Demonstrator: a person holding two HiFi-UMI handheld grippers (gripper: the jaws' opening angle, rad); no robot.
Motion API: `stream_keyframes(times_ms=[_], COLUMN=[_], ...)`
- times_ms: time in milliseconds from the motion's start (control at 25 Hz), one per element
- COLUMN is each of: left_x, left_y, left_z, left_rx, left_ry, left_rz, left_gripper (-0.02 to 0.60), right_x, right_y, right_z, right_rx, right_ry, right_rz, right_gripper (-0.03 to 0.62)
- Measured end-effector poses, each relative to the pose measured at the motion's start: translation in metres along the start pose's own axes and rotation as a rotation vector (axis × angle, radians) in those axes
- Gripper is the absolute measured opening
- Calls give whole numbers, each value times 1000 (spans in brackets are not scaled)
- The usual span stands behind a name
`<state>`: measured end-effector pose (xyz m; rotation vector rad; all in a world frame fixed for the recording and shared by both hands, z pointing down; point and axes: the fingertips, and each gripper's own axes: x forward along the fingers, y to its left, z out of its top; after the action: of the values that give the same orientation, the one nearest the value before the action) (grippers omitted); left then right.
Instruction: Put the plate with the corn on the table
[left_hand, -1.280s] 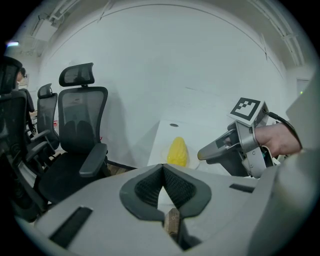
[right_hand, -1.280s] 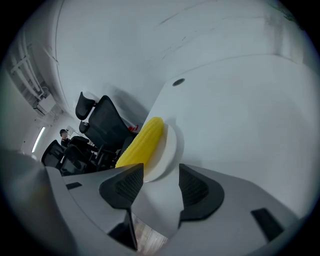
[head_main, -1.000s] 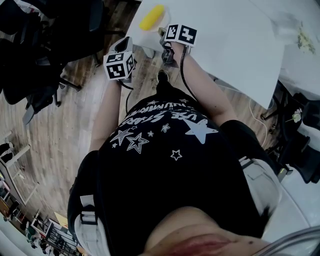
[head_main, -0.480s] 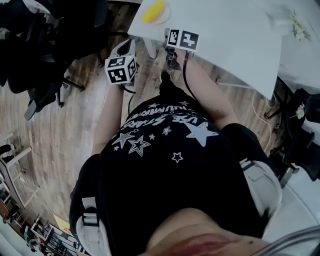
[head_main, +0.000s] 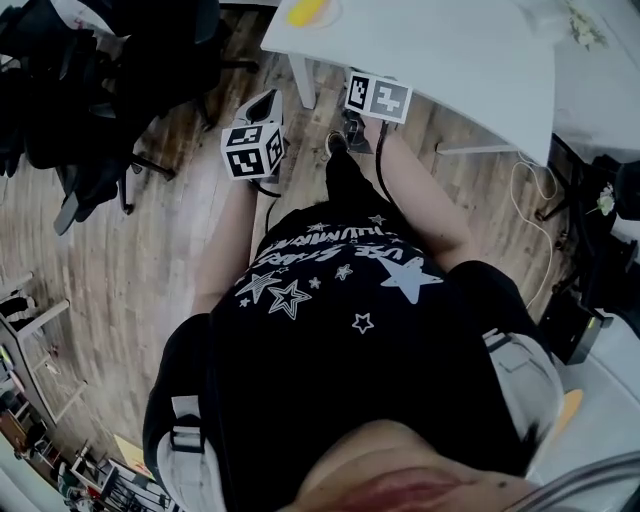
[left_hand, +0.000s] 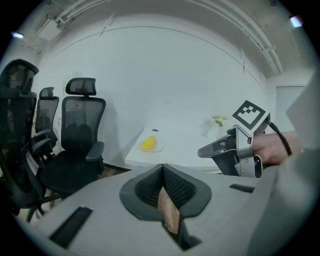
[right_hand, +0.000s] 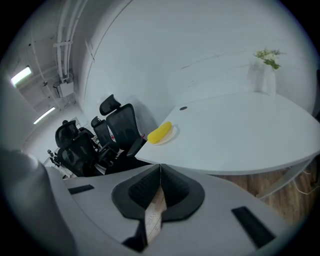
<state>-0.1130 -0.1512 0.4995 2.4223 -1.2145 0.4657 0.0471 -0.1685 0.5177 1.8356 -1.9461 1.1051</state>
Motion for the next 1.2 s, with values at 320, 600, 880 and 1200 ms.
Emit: stream_keyframes(times_ms=[320,600,880,1200], left_x=[-37,-41,-24,-41], left_y=[-30,-78,-114,-177], left_z=[-33,-30,-19,-27], left_rx=[18,66,69,84], left_ry=[18,14,7,2], left_rz=[-99,-197,-245,-274], left_gripper=[5,5,5,5], right_x=[-58,-103,-126,-182], right_y=[-18,-53,-82,-111], right_z=[-56,-66,-63,-83], right_rx=[75,126,123,128], right_ry=[-49,-92,-111,-123], right_rz=[-69,-106,-134,-137], right_gripper=[6,6,6,6])
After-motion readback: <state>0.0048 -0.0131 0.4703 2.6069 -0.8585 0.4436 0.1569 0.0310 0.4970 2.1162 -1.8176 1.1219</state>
